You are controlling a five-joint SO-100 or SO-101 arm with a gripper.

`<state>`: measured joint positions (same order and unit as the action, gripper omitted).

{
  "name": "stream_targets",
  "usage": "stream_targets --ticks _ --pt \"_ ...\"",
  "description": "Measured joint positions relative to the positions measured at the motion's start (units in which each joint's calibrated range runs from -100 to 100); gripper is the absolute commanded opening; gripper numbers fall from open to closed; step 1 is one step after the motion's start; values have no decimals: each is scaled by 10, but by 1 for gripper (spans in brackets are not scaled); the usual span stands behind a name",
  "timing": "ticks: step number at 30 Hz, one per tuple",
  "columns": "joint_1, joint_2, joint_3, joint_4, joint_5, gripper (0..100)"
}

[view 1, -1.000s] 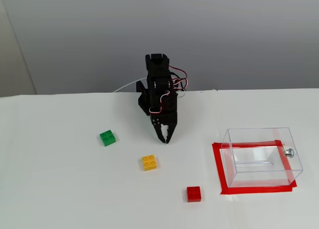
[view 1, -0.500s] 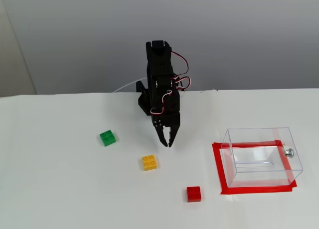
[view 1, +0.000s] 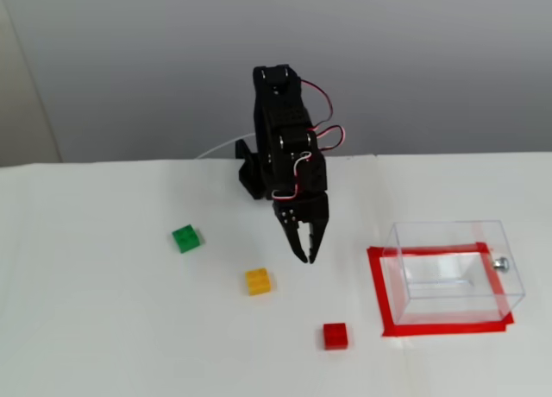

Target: Pick the red lego brick and place it into the transparent box

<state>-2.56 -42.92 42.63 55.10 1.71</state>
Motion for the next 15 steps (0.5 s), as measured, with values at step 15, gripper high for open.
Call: stream_targets --ticks 15 --pt "-58 179 -186 0 -4 2"
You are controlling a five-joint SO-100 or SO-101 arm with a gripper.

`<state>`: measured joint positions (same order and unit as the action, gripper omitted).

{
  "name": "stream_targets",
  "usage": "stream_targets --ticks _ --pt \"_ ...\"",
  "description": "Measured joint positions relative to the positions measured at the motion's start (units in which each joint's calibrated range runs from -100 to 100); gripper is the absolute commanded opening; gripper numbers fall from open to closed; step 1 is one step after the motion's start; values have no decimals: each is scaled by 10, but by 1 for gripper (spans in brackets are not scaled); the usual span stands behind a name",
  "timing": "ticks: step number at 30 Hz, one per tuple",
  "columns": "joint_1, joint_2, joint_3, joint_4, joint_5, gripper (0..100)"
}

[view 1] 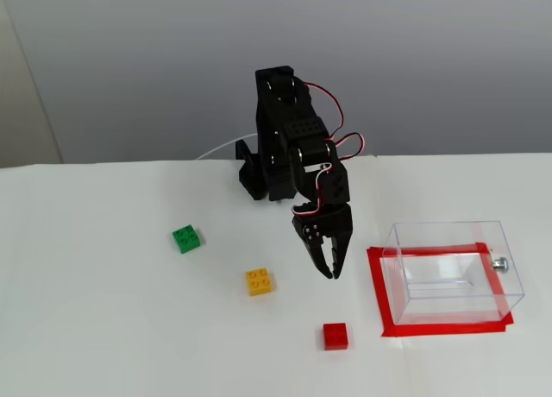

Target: Pick the red lego brick and place it into the transparent box

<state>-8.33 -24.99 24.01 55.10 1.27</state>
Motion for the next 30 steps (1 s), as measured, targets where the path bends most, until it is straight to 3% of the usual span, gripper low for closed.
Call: stream_targets --ticks 13,23,26,30 --pt "-20 123 -80 -1 -118 2" --pt "-80 153 -84 -1 -128 2" --pt "-81 161 -84 -1 -128 9" --pt "-80 169 -86 -3 -128 29"
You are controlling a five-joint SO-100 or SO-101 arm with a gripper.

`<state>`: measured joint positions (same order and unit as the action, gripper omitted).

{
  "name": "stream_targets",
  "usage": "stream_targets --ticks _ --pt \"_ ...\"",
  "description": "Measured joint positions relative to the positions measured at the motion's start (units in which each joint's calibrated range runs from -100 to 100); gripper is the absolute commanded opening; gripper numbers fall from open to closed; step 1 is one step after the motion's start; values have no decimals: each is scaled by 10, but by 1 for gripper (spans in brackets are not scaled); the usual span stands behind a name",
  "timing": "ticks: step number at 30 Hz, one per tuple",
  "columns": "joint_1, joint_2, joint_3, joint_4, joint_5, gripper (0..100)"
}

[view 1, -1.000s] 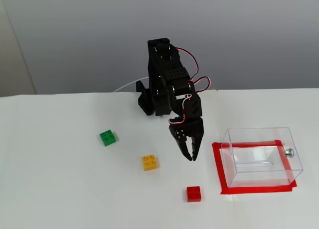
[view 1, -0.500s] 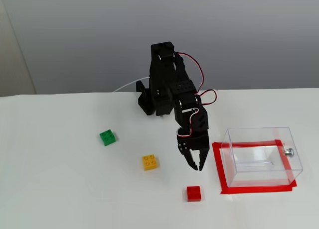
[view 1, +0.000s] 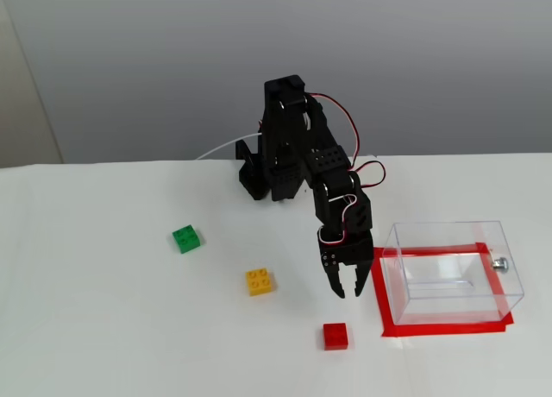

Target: Pick the red lego brick and place it into the transparent box

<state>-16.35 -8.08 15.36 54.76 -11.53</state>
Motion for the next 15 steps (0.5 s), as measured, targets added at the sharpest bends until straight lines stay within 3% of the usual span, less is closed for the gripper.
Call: stream_targets --ticks 4,15 --pt "-1 0 -1 -14 0 39" --pt "-1 42 -4 -76 0 40"
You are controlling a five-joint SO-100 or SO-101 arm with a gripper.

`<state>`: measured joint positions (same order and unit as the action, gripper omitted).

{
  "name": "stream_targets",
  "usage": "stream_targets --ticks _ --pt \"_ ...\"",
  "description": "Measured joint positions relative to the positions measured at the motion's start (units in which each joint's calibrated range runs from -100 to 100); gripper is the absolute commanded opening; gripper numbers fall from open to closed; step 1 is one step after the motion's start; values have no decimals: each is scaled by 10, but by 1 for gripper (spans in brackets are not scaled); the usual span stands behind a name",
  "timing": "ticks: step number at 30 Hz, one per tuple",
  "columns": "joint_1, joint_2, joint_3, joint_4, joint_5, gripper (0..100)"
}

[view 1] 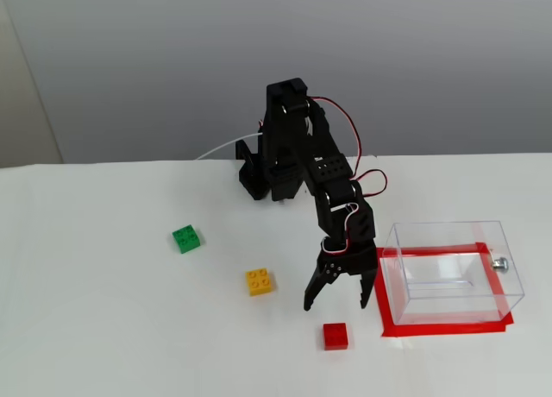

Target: Pick the red lego brick and place it into the transparent box

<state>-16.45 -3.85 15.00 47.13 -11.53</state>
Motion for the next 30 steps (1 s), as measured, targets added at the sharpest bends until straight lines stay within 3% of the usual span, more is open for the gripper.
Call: stream_targets --ticks 12,30 --pt "0 117 -99 -5 -1 40" --pt "0 215 -115 -11 1 40"
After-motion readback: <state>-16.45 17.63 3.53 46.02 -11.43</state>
